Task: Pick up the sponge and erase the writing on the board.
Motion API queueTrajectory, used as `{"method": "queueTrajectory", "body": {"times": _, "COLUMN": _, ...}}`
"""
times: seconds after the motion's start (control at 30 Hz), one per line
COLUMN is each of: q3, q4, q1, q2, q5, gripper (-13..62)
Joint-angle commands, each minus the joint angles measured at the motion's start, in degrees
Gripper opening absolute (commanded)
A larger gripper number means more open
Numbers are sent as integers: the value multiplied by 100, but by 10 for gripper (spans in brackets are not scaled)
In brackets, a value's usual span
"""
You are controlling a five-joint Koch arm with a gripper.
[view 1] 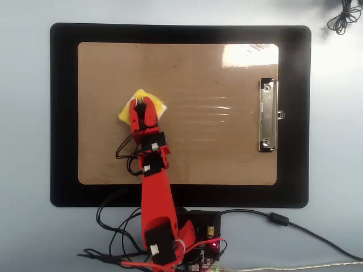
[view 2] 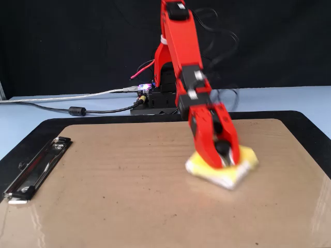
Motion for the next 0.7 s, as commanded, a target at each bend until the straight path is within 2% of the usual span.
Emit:
{"method": "queueTrajectory", "body": {"times": 0.0, "q3": 185, "q4": 123, "q1": -457, "q2": 334, "q5": -888, "gripper": -78}}
{"method": "queueTrajectory", "body": {"times": 0.07, "q3": -26, "q4": 53, "q1": -729, "q2": -79, "q5": -958, "gripper": -79}}
{"method": "queueTrajectory", "body": {"times": 0.17, "q3": -1740, "q4": 79, "q1": -475, "q2": -1670, "q5": -870, "gripper": -78}}
{"method": "queueTrajectory", "body": {"times": 0.2, "q3": -2013, "q4": 105, "q1": -483, "q2": -1872, "q5": -870, "gripper": -78}}
{"method": "queueTrajectory", "body": {"times": 0.27, "q3": -2224, "q4": 264, "q1": -545, "q2": -1758, "q5": -879, "gripper": -78}}
{"method": "queueTrajectory", "body": {"times": 0.47, "q3": -272, "q4": 1055, "q1": -1811, "q2": 466, "q5": -1160, "gripper": -79}}
{"method": "queueTrajectory", "body": {"times": 0.57, "q3": -70, "q4": 1125, "q1": -2769, "q2": 642, "q5": -1890, "gripper": -79}}
{"method": "queueTrajectory", "body": {"times": 0.67, "q3": -97, "q4": 1134, "q1": -3243, "q2": 554, "q5": -2338, "gripper": -79}}
